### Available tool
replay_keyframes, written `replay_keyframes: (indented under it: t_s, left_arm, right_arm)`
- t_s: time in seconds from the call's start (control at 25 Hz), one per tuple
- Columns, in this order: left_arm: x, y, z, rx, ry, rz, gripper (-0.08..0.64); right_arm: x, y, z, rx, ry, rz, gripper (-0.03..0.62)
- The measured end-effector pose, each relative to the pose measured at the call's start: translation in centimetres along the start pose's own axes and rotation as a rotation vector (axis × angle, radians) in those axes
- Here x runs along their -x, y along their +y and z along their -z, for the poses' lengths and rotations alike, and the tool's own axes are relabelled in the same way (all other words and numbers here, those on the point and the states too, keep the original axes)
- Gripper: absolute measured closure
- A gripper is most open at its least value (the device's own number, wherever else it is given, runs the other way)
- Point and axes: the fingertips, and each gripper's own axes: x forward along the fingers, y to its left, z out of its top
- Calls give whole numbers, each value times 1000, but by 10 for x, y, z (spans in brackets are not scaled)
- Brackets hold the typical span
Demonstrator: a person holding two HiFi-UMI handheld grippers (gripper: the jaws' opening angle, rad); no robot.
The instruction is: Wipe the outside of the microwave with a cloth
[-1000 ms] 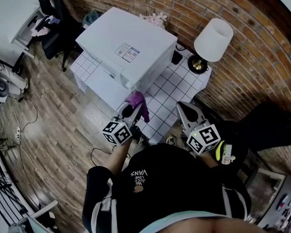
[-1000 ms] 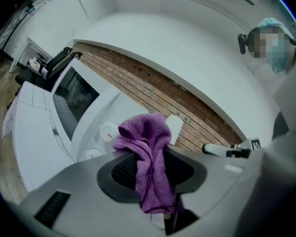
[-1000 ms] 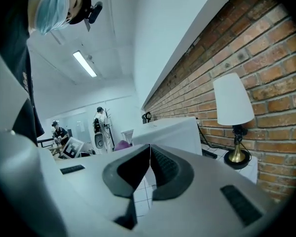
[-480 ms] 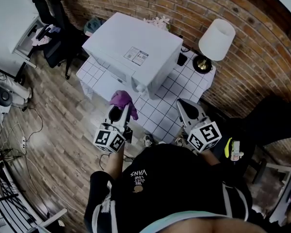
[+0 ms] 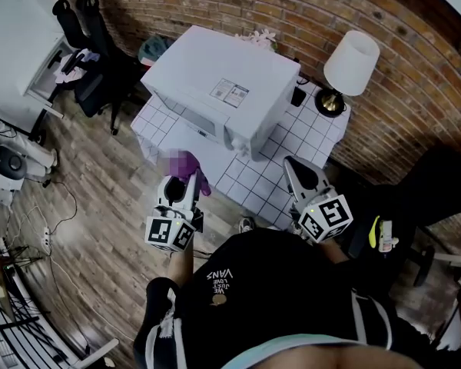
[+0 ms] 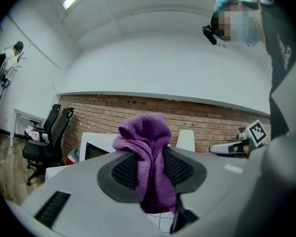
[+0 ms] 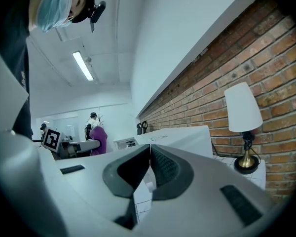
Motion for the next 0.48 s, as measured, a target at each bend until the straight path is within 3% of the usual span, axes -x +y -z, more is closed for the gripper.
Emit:
replay_keyframes:
  t_s: [0.48]
  left_arm:
    - [0,12,-9,-13,-27,34,420]
  right_arm:
    - [-6,12,-7,59,-16,46,589]
